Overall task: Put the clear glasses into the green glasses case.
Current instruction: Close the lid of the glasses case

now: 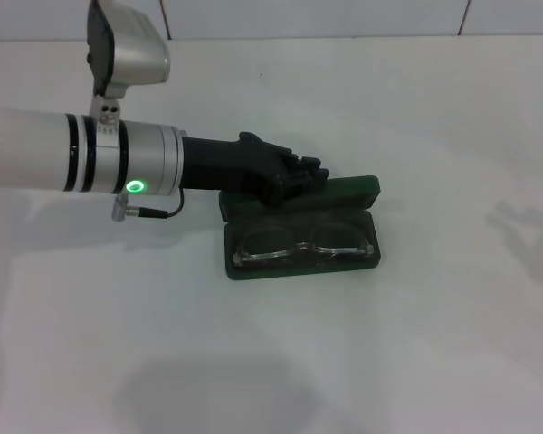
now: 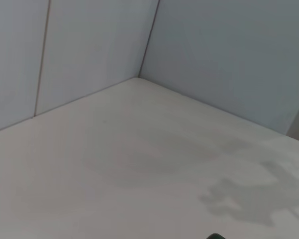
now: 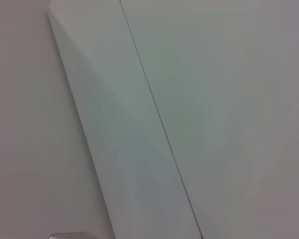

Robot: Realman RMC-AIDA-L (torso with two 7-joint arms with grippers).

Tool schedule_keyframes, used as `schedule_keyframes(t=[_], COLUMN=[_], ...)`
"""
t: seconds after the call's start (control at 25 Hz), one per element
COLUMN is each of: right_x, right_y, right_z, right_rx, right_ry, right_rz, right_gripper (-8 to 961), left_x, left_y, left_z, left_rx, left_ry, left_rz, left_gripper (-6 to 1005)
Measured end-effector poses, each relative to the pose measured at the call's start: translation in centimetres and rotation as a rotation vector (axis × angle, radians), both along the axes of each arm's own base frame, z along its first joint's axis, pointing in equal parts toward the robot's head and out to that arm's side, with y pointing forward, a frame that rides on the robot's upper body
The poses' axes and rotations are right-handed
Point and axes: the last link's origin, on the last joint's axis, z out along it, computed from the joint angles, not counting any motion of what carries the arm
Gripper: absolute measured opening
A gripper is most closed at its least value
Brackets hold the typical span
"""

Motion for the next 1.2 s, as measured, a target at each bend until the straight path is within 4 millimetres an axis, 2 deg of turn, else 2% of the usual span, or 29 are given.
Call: schedule_keyframes(t=[0.76,1.2], right_x=[0.2,0.3], right_y=[0.2,0.2], right_z=[-1.0,-1.3], right_rx=[-0.018,-0.022], right_ry=[0.006,0.016], right_rz=[0.0,0.0], right_gripper=[176,178], left_x=[-0.9,-2.8], left_y=[-1.2,-4.0], left_z=[-0.5,-0.8], left_rx=[-0.042,-0.087], left_ry=[-0.003,-0.031], left_rz=[0.014,-0.012], left_gripper=[185,188])
